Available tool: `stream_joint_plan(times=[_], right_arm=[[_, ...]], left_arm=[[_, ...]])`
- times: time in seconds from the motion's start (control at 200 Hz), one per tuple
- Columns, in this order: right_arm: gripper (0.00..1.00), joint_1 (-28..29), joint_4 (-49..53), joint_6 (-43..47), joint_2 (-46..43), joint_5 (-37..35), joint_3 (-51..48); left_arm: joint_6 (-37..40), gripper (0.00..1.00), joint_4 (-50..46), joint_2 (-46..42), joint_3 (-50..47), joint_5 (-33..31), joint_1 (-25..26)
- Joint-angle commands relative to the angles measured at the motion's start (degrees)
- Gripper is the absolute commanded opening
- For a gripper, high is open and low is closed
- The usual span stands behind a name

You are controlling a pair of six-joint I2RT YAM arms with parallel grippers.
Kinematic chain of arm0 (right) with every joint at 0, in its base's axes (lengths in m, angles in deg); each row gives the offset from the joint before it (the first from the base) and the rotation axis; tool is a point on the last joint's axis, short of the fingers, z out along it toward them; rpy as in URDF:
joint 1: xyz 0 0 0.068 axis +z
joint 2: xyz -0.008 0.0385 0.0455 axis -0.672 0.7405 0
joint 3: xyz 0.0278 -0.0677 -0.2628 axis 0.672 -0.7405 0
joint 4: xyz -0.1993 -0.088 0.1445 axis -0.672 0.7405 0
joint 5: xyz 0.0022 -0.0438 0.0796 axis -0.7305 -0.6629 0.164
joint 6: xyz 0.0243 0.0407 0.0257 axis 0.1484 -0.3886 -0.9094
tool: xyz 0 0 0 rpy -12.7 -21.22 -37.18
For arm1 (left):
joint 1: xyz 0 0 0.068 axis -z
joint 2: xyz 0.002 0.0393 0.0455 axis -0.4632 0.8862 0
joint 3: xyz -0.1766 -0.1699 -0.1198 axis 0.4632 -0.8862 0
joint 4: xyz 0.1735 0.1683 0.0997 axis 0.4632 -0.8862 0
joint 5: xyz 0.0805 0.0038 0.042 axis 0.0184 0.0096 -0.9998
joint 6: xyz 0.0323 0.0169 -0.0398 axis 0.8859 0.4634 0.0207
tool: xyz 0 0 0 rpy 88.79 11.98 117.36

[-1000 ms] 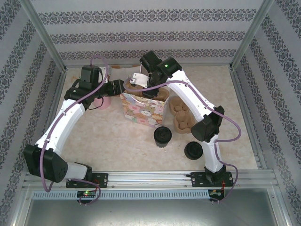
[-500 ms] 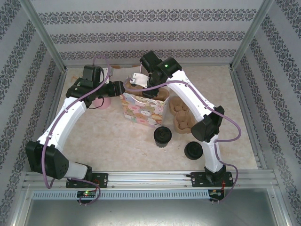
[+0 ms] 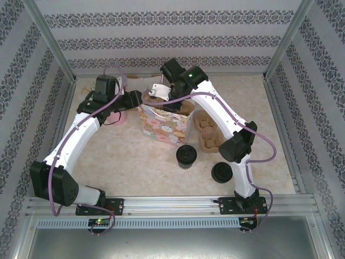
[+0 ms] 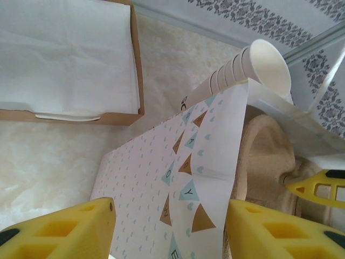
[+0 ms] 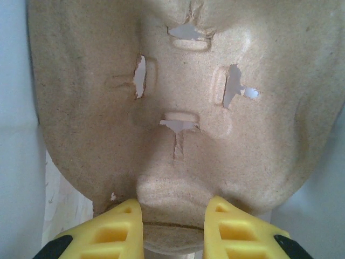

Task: Pack the takeout coffee

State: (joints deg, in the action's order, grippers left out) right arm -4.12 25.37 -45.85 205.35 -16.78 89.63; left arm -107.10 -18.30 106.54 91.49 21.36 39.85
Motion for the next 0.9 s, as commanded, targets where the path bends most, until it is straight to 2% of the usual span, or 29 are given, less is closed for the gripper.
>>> stream_joint_plan(times=[0.0,0.495,0.894], right_arm=[[0.22,0.02,1.50,-0.23,-0.36,-0.03,-0.60],[0.21,0.02,4.40,0.86,3.78,0.28,1.59],[0.21,-0.43,6.19,0.70,6.55,1.62,3.15]], left_arm=[[-3.27,0.57,4.70,-2.01,-1.61,-1.74,-0.40],[-9.01,0.56,12.78,-4.66,-5.19,3.14,-0.44],[-8.27,0.54,10.94,-4.68,-5.55,2.30,-0.44]])
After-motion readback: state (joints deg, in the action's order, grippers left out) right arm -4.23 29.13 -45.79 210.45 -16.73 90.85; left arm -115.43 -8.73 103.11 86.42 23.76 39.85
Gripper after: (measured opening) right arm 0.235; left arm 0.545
